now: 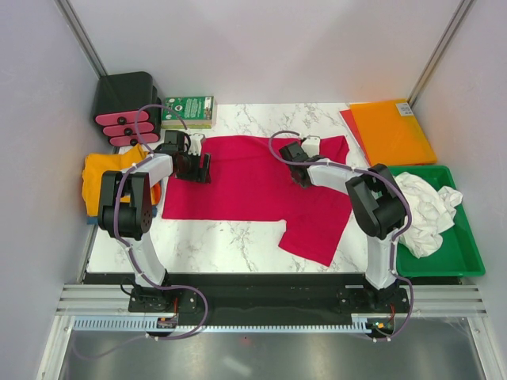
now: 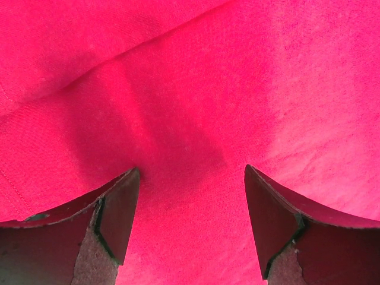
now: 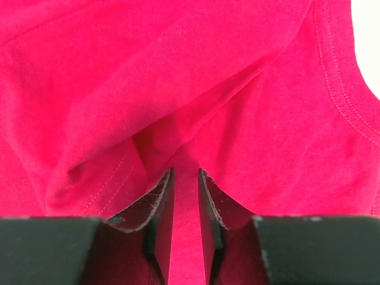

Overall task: Fold and stack the t-shirts
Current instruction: Fold the tshirt

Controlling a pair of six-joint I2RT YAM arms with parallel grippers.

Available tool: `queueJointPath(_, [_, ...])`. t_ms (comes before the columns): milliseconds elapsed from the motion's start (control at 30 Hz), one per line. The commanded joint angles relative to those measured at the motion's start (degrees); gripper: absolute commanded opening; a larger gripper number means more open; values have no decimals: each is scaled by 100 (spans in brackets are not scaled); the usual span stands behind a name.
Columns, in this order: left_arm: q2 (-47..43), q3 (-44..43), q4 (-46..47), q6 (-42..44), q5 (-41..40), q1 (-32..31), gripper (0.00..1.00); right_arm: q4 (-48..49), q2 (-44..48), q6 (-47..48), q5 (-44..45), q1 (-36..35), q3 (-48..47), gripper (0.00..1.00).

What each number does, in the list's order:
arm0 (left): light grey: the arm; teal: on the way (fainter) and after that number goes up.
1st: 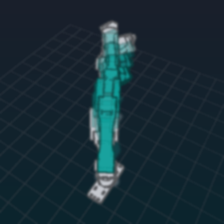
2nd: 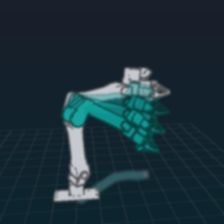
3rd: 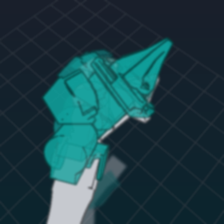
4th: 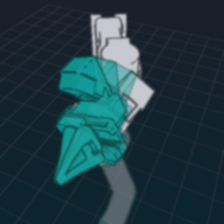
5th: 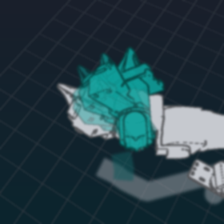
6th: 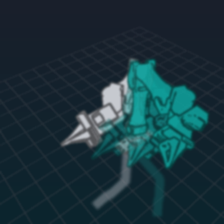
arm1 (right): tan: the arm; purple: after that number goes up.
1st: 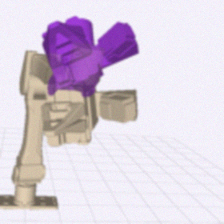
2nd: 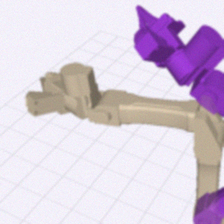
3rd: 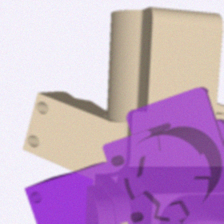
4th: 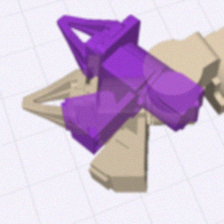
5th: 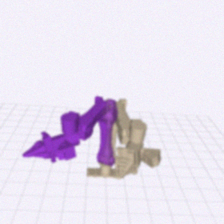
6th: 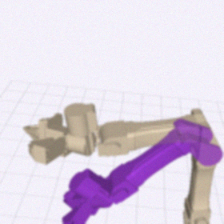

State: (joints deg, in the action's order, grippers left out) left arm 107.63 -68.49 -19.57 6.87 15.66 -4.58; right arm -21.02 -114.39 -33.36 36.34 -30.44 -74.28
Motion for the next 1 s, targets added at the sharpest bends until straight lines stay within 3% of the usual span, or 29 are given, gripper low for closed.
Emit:
queueJointPath(0, [38,46,32,-142,130,-25,78,177,-84,-179,-4,73,-157,31])
queueJointPath(367, [21,55,41,-142,139,-25,78,220,101,-381,49,82,-175,39])
queueJointPath(967, [-58,46,41,-142,174,-25,78,265,426,-610,154,108,-306,39])
